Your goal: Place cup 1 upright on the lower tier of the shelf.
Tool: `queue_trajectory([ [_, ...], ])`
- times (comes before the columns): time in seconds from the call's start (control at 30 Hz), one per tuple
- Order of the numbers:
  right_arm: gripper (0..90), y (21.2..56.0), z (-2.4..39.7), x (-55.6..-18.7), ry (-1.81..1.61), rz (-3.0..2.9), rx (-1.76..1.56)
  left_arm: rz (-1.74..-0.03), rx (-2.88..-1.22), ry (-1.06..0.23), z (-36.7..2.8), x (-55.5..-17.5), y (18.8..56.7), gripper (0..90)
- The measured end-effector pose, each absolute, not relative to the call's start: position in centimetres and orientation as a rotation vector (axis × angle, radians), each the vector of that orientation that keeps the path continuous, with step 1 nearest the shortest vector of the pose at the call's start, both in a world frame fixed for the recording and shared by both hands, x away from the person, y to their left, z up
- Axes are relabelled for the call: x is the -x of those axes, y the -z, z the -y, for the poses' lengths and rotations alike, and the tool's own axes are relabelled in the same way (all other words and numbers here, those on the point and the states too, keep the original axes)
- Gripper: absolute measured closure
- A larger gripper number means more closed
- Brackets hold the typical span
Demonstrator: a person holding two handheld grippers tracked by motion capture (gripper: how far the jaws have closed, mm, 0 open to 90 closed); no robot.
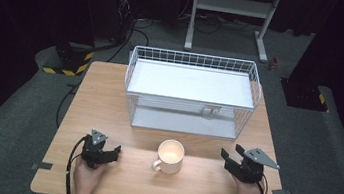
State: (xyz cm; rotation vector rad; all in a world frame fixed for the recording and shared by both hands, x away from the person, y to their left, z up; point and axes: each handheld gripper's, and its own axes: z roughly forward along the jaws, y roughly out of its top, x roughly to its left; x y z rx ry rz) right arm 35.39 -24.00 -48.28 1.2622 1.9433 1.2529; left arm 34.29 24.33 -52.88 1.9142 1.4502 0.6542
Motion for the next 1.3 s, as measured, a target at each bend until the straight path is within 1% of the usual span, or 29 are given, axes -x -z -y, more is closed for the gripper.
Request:
queue_trajectory([
  [0.57,38.1,50.1,25.8,-34.1,-1.187,-1.956,-1.3,-1.453,-1.913,-0.656,-24.3,-34.3,52.9,21.5],
  [1.03,36.6,51.6,26.6,-34.4,-1.046,-2.052,-1.313,-1.457,-1.912,-0.652,-24.3,-34.2,52.9,21.6],
  [1.3,33.9,52.2,26.7,-35.1,-0.92,-2.13,-1.308,-1.46,-1.91,-0.648,-24.3,-34.2,52.9,21.5],
])
